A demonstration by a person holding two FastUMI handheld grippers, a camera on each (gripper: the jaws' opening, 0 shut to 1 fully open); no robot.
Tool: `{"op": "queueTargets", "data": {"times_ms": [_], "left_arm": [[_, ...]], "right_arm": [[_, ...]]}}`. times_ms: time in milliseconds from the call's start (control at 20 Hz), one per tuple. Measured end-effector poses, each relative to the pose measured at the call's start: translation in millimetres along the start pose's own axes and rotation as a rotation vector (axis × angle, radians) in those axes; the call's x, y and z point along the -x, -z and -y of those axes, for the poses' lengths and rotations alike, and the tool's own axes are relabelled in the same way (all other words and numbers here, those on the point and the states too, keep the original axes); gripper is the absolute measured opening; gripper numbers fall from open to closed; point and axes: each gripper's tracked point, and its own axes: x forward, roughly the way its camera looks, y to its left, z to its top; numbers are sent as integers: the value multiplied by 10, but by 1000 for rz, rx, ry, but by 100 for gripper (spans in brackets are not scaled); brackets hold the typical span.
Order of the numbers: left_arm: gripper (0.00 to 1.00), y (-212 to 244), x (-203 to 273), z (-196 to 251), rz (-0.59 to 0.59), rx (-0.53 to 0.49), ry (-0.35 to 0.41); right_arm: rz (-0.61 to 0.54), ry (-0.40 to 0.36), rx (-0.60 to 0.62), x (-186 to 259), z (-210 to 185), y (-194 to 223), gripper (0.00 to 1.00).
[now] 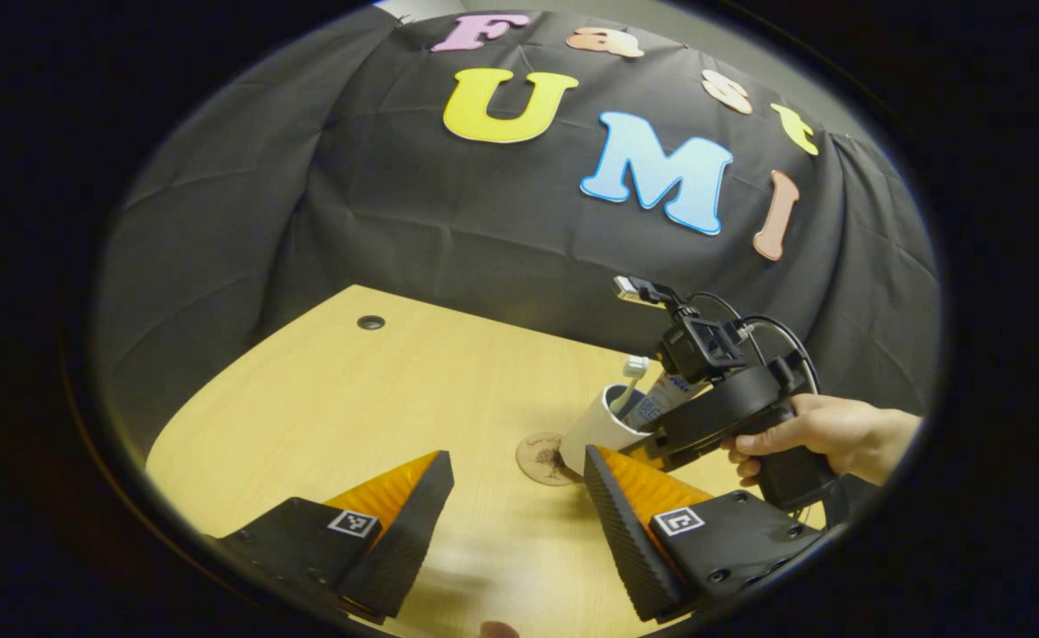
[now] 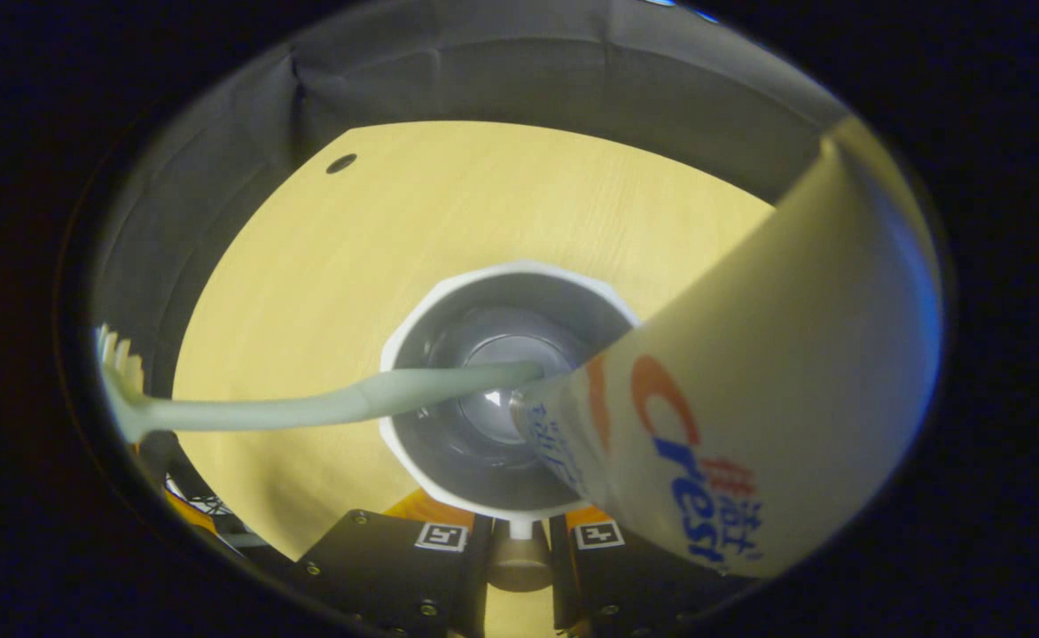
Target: Put the toothbrush and toothpaste on the desktop into the cup, then pick up the cup and place it on the coaster on the desktop.
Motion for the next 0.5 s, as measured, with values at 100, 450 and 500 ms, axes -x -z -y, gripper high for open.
{"op": "queueTargets", "data": {"times_ms": [100, 450, 500], "left_arm": [[96, -9, 31, -34, -2, 9, -4], [96, -6, 126, -140, 0, 18, -20], [97, -4, 137, -153, 2, 23, -23]], "right_arm": [[-2, -5, 9, -44, -89, -45, 29], [-21, 15, 24, -208, -255, -154, 29], [-25, 17, 24, -194, -242, -135, 29]]}}
